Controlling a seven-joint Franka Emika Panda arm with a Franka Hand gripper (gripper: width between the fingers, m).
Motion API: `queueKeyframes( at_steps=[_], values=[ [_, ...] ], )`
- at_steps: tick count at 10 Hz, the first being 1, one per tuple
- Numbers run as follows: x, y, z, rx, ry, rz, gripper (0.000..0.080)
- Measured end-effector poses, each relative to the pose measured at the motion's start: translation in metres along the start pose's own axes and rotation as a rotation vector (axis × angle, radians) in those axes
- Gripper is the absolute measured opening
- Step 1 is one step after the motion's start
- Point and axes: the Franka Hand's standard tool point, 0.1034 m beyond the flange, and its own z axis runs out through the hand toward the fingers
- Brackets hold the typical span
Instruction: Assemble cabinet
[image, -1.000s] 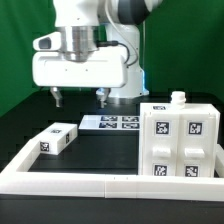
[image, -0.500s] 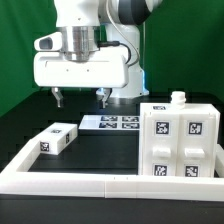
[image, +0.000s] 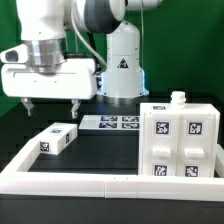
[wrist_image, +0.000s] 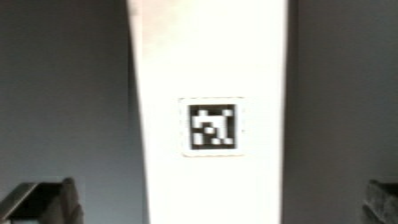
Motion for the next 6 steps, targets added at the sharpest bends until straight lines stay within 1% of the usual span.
queueKeyframes(
  at_steps=[1,3,5,6],
  values=[
    [-0.001,0.001,0.003,0.0,-0.006,0.0,0.0797],
    [0.0,-0.002,0.012,-0.022,0.029,-0.014,0.0797],
    [0.003,-0.006,0.025,-0.038,0.052,-0.03,0.0797],
    [0.005,-0.005,0.032,-0.051,0.07,-0.035,0.0797]
  ],
)
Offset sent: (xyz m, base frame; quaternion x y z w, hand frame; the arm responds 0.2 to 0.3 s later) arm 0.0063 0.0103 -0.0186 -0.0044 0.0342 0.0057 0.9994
